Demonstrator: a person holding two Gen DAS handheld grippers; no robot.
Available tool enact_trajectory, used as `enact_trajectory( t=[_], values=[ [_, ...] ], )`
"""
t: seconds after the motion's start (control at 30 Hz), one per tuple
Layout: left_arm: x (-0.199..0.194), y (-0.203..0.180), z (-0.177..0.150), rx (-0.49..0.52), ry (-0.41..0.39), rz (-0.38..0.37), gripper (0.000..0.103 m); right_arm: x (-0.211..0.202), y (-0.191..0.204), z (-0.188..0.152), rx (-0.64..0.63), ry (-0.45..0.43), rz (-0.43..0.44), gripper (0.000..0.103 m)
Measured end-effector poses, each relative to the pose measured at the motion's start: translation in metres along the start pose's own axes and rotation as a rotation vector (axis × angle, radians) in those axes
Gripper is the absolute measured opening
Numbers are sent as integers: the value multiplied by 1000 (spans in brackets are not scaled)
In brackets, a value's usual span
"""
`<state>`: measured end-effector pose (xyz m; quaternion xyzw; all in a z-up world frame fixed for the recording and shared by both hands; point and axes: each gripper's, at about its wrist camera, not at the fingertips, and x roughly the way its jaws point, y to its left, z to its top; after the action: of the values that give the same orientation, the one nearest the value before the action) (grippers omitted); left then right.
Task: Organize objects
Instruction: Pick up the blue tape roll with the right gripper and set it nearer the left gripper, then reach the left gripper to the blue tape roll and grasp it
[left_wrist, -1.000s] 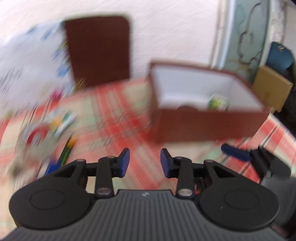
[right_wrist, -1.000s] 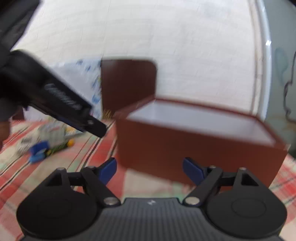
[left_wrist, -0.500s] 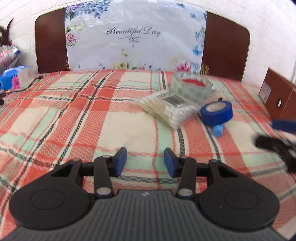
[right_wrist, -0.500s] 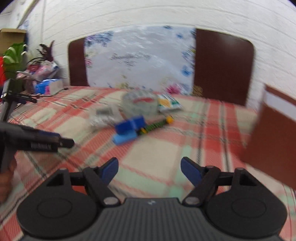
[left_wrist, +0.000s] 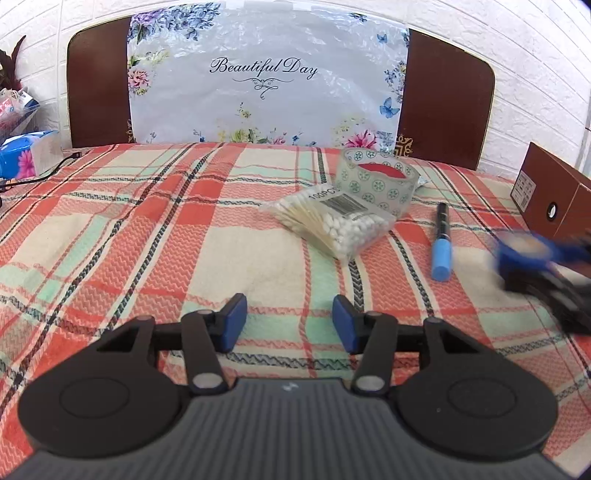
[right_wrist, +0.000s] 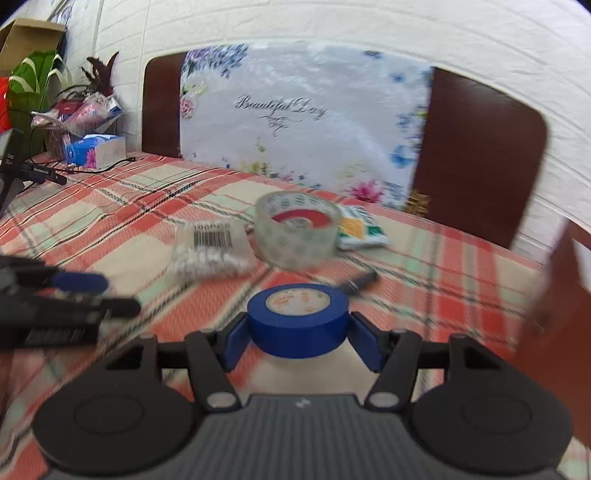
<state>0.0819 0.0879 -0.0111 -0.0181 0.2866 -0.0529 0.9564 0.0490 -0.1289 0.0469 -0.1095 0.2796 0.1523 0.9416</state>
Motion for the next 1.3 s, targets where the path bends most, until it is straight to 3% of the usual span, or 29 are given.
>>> enact_trajectory(
  t=[0.1, 0.17, 0.2, 0.23, 0.3, 0.4, 0.6, 0.8, 1.3],
  values=[
    [0, -4, 0, 21, 5, 13, 54, -37, -18, -39, 22, 57, -33, 59],
    [1, -10, 2, 50, 15, 34, 55, -50, -27, -65, 36, 97, -61, 66],
    [0, -14, 3, 65, 20, 49, 55, -59, -33, -73, 71, 70, -80, 84],
    [-1, -18, 4, 72, 27, 58, 55, -64, -36, -76, 90, 74, -96, 93],
    [-4, -22, 7, 45, 55, 53, 54, -66, -40, -79, 109, 78, -98, 93],
    [-14, -36, 12, 17, 110, -24, 53, -64, -40, -81, 119, 75, -91, 93],
    [-30, -93, 14, 80, 189, -160, 54, -65, -42, -83, 132, 61, -82, 93],
    [-30, -129, 14, 125, 259, -130, 54, -69, -42, -86, 124, 40, -71, 93],
    [-27, -134, 12, 123, 321, -25, 55, -69, -51, -89, 186, 36, -25, 90]
  ],
)
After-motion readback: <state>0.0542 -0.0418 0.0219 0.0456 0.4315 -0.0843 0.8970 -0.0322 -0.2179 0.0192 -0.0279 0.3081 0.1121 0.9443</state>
